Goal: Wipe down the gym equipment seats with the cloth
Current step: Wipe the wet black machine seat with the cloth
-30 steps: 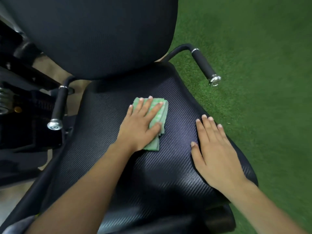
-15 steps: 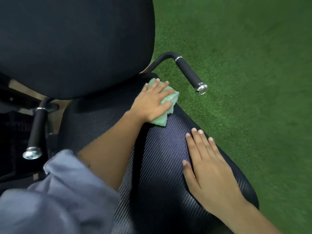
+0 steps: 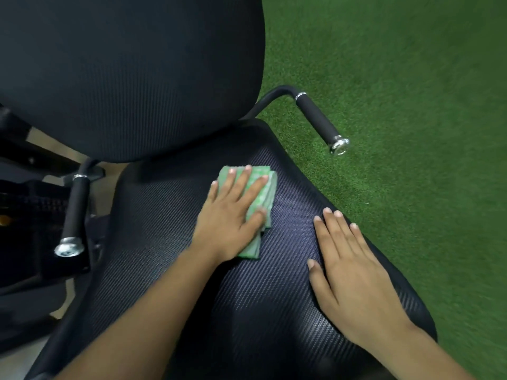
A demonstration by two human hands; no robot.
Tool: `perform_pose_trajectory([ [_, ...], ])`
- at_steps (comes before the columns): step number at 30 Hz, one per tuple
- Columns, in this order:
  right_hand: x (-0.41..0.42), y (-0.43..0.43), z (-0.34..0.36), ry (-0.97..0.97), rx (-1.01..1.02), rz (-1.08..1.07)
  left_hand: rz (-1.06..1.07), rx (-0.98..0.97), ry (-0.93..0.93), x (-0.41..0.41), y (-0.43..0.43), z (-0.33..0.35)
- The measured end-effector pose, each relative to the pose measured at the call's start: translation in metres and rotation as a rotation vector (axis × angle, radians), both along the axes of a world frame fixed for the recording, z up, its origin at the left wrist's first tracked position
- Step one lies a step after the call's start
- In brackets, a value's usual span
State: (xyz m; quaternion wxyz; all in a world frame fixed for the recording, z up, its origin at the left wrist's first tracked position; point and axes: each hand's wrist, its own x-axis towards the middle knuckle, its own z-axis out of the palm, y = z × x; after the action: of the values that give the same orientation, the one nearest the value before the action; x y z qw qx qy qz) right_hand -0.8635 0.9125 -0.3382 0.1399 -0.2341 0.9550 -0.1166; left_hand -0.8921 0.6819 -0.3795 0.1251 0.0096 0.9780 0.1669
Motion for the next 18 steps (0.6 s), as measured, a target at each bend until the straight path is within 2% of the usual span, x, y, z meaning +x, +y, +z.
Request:
perform_pose_trajectory([
  [5, -0.017, -0.015, -0.002, -0.014, -0.016, 0.019, 0.272, -0.053, -0.046, 0.023, -0.058, -0.004],
  [8, -0.034, -0.031, -0.006, -0.015, -0.004, 0.022, 0.357, -0.049, -0.091, 0.018, -0.053, -0.002],
  [10, -0.042, -0.042, -0.009, -0.017, 0.009, 0.019, 0.349, -0.053, -0.093, 0.024, -0.039, 0.004],
  [15, -0.046, -0.056, -0.011, -0.026, 0.053, 0.028, 0.082, 0.002, -0.013, 0.092, -0.027, 0.019],
  [18, -0.039, -0.056, -0.007, -0.043, 0.067, 0.041, 0.135, -0.026, -0.006, 0.118, -0.062, 0.019],
])
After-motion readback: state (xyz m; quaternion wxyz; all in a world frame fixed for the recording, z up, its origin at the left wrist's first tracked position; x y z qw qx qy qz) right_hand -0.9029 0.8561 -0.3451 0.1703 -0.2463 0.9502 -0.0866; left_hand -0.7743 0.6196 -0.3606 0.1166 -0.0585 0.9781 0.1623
